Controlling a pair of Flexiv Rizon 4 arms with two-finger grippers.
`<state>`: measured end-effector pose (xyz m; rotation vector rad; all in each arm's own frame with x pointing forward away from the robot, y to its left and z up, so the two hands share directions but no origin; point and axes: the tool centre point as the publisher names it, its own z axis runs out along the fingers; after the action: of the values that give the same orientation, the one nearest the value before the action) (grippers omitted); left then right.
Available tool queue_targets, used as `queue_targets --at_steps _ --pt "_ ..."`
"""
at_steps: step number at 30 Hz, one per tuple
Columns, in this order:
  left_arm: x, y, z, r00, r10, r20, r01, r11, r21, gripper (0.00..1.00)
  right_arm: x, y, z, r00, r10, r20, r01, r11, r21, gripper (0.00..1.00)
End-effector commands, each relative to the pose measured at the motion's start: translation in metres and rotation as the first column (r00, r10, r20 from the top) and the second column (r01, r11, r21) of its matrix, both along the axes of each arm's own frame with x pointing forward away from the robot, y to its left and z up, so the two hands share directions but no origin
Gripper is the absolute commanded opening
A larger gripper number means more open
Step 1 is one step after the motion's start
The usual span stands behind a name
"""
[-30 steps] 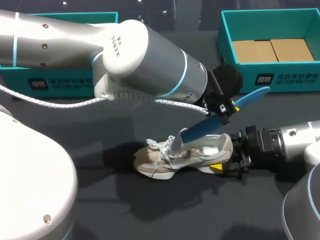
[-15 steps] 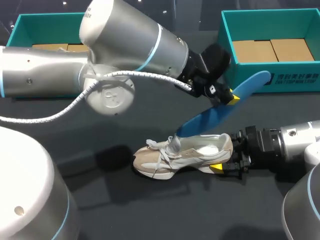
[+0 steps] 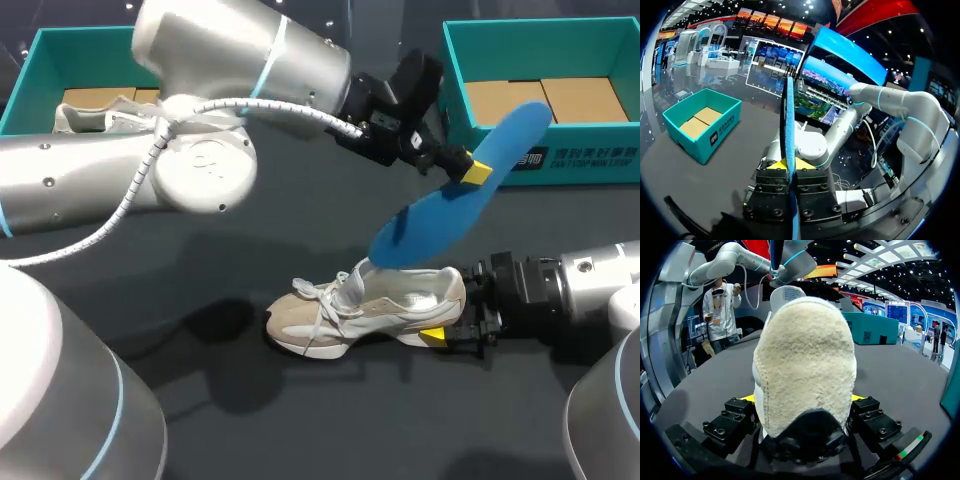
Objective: Take the shoe out of the shoebox, open the shoe tongue, remove and reinsert the insole, then place the shoe into the shoebox
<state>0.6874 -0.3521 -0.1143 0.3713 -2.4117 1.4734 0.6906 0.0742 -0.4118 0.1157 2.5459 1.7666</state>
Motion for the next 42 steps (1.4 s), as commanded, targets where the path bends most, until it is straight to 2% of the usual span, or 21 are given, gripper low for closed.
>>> queue_targets --at_steps 1,15,18,22,26,39,42 --pt "-0.006 0.045 0.036 0.993 0.051 -0.110 -0.070 0.982 -0.174 0.00 -0.001 0.001 0.000 1.000 0.000 -0.001 0.000 1.000 -0.005 0.00" --pt "-0.006 0.045 0.036 0.993 0.051 -0.110 -0.070 0.982 -0.174 0.00 -0.001 0.001 0.000 1.000 0.000 -0.001 0.000 1.000 -0.005 0.00" --pt "-0.019 0.053 0.047 0.989 0.071 -0.133 -0.103 0.964 -0.246 0.00 -0.001 0.001 0.000 1.000 0.000 -0.001 0.000 1.000 -0.005 0.00" --pt "-0.025 0.069 0.059 0.978 0.114 -0.175 -0.166 0.932 -0.321 0.00 -0.001 0.001 0.000 1.000 0.000 -0.001 0.000 1.000 -0.005 0.00" --pt "-0.041 0.089 0.086 0.973 0.105 -0.208 -0.176 0.916 -0.361 0.00 -0.001 0.001 0.000 1.000 0.000 -0.001 0.000 1.000 -0.005 0.00" --pt "-0.041 0.089 0.086 0.973 0.105 -0.208 -0.176 0.916 -0.361 0.00 -0.001 0.001 0.000 1.000 0.000 -0.001 0.000 1.000 -0.005 0.00" --pt "-0.047 0.095 0.082 0.967 0.115 -0.227 -0.197 0.903 -0.381 0.00 -0.001 0.001 0.000 1.000 0.000 -0.001 0.000 1.000 -0.005 0.00"
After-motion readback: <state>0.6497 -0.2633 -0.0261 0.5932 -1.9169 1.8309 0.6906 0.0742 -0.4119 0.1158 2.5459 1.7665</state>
